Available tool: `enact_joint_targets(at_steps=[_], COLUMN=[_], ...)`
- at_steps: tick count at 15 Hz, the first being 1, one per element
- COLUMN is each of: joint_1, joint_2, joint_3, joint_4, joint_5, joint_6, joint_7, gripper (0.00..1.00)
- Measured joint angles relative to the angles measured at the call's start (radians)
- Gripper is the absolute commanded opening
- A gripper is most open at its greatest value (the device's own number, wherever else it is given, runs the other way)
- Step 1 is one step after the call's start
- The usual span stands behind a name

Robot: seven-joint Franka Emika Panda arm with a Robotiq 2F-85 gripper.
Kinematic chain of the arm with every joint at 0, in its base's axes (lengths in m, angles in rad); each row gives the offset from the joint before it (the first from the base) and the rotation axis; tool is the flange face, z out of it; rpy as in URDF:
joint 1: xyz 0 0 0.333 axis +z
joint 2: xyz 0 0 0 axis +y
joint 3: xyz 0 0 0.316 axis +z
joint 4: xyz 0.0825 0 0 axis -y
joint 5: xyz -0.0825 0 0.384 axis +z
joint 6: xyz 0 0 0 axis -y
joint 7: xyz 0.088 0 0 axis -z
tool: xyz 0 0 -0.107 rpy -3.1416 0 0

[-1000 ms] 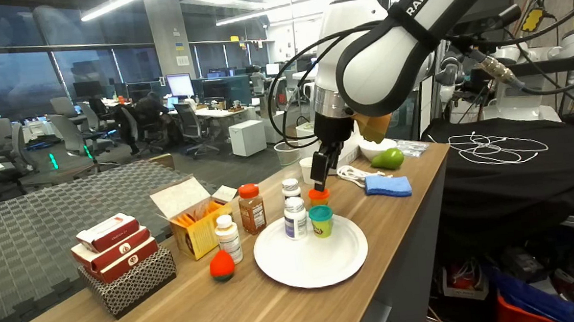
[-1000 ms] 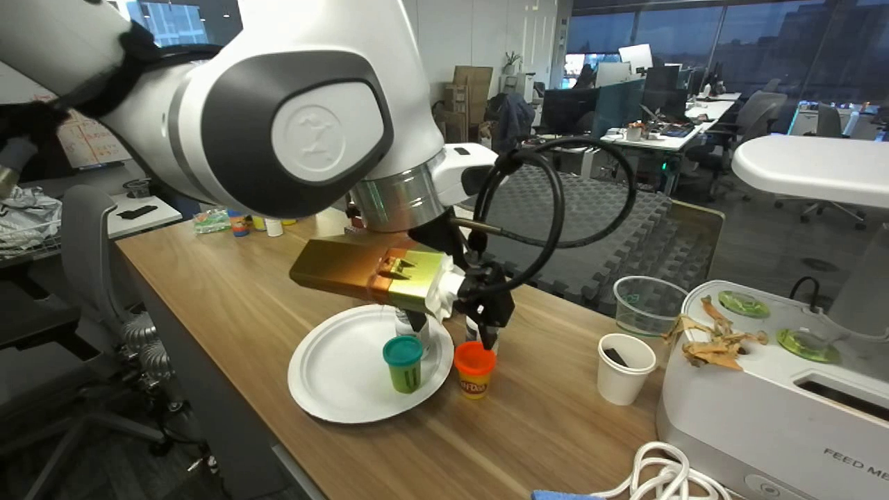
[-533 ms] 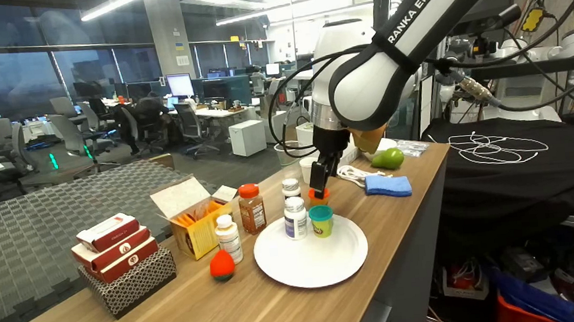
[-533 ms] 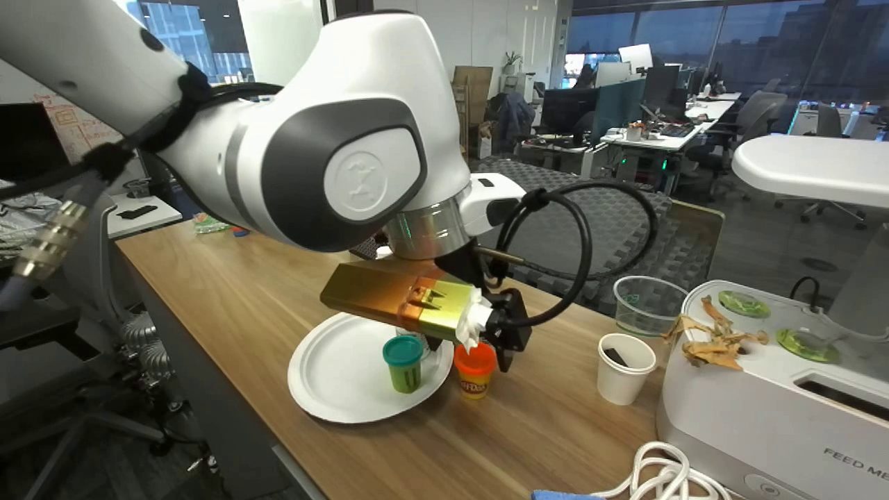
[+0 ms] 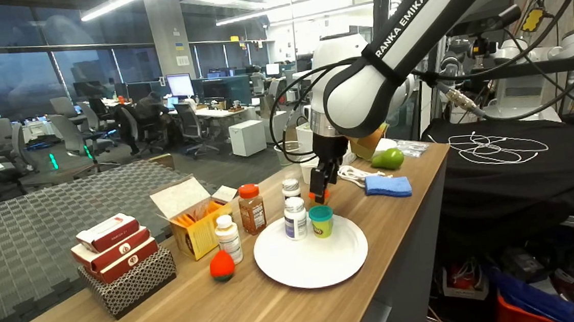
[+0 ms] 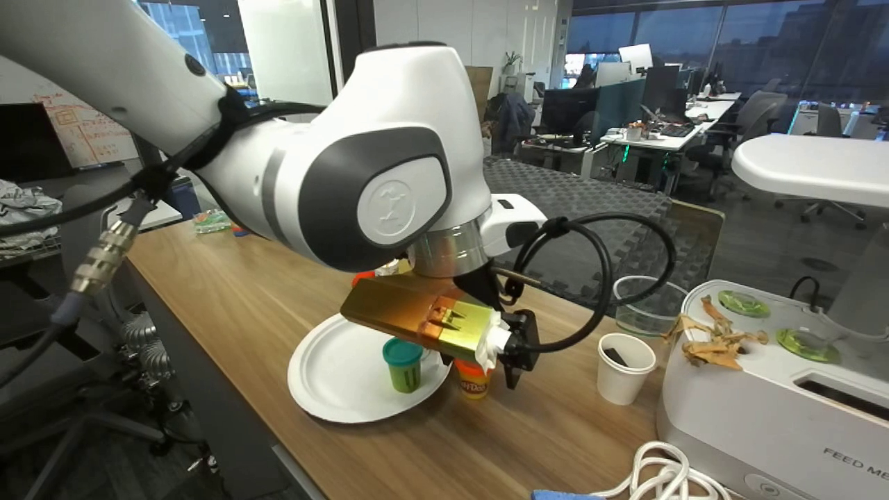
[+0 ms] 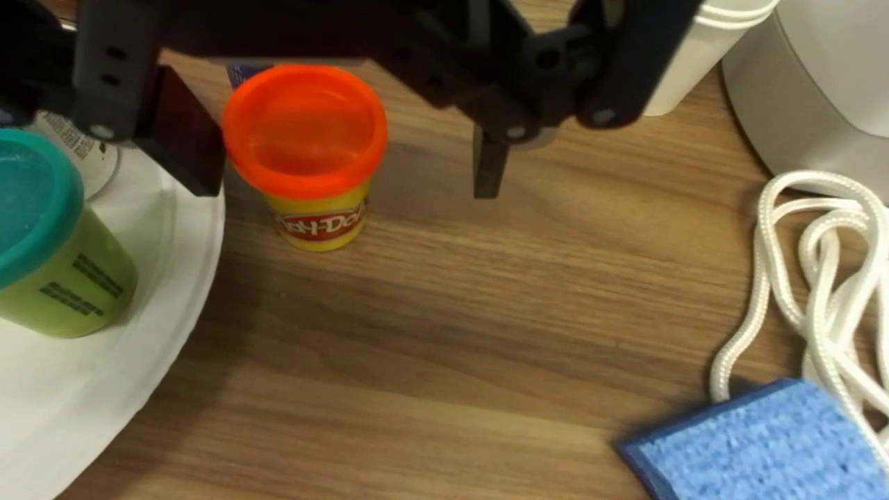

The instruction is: Pick up the bottles and small containers from the table and put them on the plate.

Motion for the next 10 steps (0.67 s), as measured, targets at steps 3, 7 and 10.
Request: enact_joint_targets(at_steps=[3, 7, 10], joint_1=[-0.007, -0.007, -0.007], joint_2=[0.013, 0.017, 0.017], joint_3=[0.008, 0.011, 0.01], joint_4=[0.016, 0.026, 0.026], joint_5=[0.019, 0.026, 0.026], joint_6=[-0.008, -0.013, -0.013], joint_7=[-0.013, -0.022, -0.024], gripper=[0.35, 0.27, 0.27])
